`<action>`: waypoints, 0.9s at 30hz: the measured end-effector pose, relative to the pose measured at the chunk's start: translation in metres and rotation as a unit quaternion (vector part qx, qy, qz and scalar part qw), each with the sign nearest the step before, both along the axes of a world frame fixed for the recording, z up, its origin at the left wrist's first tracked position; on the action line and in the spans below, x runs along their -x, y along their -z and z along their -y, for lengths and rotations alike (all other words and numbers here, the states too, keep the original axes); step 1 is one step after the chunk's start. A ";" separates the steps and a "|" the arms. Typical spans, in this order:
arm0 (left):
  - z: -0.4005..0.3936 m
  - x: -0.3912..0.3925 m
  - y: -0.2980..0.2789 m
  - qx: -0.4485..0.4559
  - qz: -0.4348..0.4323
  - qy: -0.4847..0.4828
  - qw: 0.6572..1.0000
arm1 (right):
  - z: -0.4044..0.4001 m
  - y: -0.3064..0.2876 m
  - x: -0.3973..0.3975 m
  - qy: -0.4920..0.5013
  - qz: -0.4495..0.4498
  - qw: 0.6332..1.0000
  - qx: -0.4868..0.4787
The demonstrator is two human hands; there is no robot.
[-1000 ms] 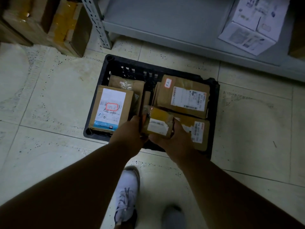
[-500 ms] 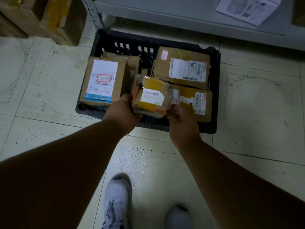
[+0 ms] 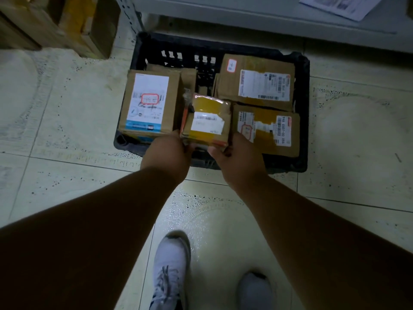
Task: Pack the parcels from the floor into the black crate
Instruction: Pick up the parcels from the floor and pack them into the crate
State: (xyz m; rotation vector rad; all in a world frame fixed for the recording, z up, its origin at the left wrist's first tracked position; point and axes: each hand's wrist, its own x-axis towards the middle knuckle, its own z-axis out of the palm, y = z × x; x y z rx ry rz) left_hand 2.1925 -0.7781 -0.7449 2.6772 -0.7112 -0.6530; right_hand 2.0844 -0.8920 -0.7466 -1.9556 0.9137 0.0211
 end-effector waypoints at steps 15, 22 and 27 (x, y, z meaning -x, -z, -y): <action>-0.011 0.006 -0.015 0.118 -0.029 -0.028 0.992 | -0.003 -0.003 0.008 0.051 0.001 0.998 0.033; 0.003 0.016 -0.020 0.153 -0.038 -0.019 0.987 | 0.004 -0.009 0.004 0.084 0.052 0.994 -0.038; 0.018 0.001 -0.029 0.162 -0.033 -0.076 0.983 | 0.015 -0.023 -0.015 0.055 0.017 0.996 0.064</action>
